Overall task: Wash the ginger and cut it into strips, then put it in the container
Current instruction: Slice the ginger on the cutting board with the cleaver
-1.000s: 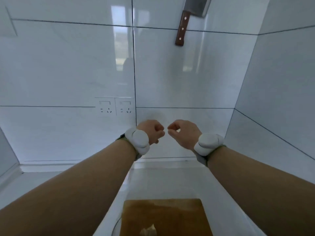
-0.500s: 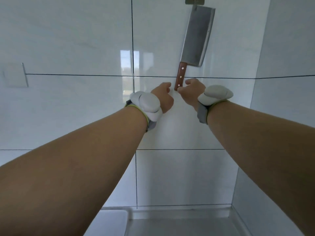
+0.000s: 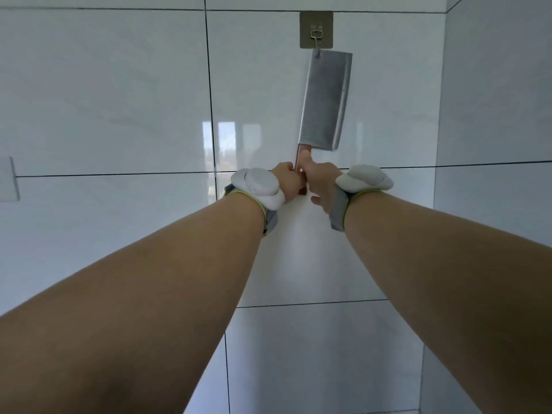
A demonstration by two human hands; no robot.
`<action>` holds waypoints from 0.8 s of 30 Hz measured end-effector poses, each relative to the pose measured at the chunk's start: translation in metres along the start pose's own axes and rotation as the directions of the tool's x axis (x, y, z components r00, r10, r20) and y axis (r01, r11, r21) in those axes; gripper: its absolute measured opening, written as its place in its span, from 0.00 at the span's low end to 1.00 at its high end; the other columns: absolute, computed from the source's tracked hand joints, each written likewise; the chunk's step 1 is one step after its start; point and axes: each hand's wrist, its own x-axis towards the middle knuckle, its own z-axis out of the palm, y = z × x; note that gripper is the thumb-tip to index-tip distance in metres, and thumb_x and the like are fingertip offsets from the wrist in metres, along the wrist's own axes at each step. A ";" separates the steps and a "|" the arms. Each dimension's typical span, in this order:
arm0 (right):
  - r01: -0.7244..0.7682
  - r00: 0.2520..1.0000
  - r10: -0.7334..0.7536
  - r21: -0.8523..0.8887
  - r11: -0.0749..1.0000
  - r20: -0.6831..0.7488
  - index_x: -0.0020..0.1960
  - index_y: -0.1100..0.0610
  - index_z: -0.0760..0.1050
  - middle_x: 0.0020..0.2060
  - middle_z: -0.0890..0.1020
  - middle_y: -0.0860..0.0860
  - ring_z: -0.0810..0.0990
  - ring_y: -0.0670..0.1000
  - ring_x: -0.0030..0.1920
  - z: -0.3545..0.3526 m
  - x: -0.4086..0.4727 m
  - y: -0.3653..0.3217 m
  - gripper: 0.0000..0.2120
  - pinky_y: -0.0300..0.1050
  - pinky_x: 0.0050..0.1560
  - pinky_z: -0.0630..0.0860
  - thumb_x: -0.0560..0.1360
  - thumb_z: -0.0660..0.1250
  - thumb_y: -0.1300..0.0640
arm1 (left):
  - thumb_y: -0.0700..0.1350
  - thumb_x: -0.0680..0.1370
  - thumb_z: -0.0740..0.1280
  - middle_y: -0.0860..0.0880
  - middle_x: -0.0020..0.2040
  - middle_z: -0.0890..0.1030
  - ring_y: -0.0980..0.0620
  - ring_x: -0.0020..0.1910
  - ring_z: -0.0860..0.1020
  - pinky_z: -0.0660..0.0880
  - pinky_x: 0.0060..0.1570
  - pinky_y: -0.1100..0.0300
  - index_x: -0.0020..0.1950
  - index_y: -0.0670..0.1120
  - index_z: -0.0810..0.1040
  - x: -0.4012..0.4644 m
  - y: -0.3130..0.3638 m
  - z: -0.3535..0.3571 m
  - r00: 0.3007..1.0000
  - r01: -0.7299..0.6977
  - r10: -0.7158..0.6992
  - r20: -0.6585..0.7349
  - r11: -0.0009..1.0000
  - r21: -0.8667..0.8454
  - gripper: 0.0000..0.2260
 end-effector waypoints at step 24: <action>-0.003 1.000 0.002 -0.048 0.999 -0.026 0.43 0.58 0.75 0.46 0.81 0.57 0.81 0.58 0.53 -0.002 0.017 0.010 0.29 0.58 0.61 0.77 0.80 0.50 0.35 | 0.45 0.82 0.57 0.38 0.54 0.81 0.40 0.53 0.80 0.77 0.51 0.55 0.58 0.38 0.78 0.021 -0.005 0.011 0.999 -0.023 0.022 -0.025 0.999 -0.028 0.15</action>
